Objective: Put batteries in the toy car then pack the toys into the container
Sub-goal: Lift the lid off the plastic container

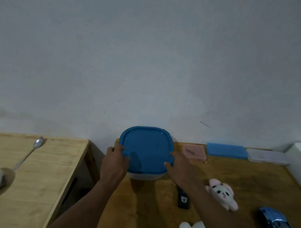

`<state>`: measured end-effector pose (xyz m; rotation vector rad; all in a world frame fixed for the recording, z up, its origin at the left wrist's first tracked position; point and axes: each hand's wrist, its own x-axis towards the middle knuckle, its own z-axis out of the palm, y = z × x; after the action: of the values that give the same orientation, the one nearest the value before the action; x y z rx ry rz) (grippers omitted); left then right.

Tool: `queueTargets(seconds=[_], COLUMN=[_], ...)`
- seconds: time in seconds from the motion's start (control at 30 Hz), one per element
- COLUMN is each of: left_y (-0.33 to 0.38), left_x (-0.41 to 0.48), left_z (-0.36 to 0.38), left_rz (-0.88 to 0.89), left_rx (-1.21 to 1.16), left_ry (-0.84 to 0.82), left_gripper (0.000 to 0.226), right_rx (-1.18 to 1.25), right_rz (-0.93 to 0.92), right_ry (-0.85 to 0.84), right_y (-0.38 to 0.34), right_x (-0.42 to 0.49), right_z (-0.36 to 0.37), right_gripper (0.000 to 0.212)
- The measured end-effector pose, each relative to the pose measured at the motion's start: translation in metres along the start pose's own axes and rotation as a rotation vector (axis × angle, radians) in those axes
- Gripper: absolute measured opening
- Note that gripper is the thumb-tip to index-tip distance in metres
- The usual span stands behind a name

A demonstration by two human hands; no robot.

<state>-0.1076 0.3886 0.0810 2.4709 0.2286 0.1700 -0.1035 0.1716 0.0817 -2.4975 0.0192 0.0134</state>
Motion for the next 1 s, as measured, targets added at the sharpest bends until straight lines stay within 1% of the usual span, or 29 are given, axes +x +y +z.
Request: queueTargets(seconds=[0.17,0.23,0.33,0.4,0.43,0.5,0.57,0.63,0.77,0.9,1.0], left_y=[-0.002,-0.005,-0.012,-0.016,-0.017,-0.018,-0.017,-0.017,-0.016,-0.009,-0.003], left_x=[0.019,0.028,0.046,0.057,0.061,0.068,0.075,0.078,0.083,0.087,0.087], left_z=[0.006,0.009,0.012,0.014,0.016,0.019,0.021,0.025,0.027,0.021,0.015], left_rz=[-0.047,-0.069,-0.119,-0.142,-0.153,-0.171,-0.181,-0.183,-0.201,-0.267,-0.301], left_rx=[0.005,0.003,-0.016,0.026,0.049,0.093,0.14,0.171,0.21,0.198,0.182], left_ry=[-0.08,-0.088,-0.109,-0.152,-0.177,-0.214,-0.226,-0.236,-0.255,-0.307,-0.317], left_gripper=[0.06,0.063,0.062,0.061,0.059,0.053,0.049,0.052,0.063,0.068,0.065], right_rx=[0.017,0.004,-0.008,-0.015,-0.017,-0.033,-0.025,-0.061,-0.025,0.037,0.053], right_rz=[0.06,0.076,0.134,0.175,0.198,0.254,0.314,0.339,0.368,0.436,0.471], right_ry=[0.001,0.006,0.008,-0.016,-0.035,-0.051,-0.047,-0.044,-0.062,-0.066,-0.083], right_y=[-0.005,-0.006,-0.004,-0.001,0.0,0.0,0.0,0.001,0.001,-0.006,-0.009], right_x=[0.017,0.026,0.042,0.051,0.054,0.06,0.066,0.07,0.076,0.077,0.077], right_z=[0.002,0.005,0.012,0.013,0.013,0.014,0.016,0.02,0.021,0.016,0.012], right_gripper=[0.033,0.032,0.025,0.014,0.012,0.021,0.02,0.014,0.014,0.026,0.028])
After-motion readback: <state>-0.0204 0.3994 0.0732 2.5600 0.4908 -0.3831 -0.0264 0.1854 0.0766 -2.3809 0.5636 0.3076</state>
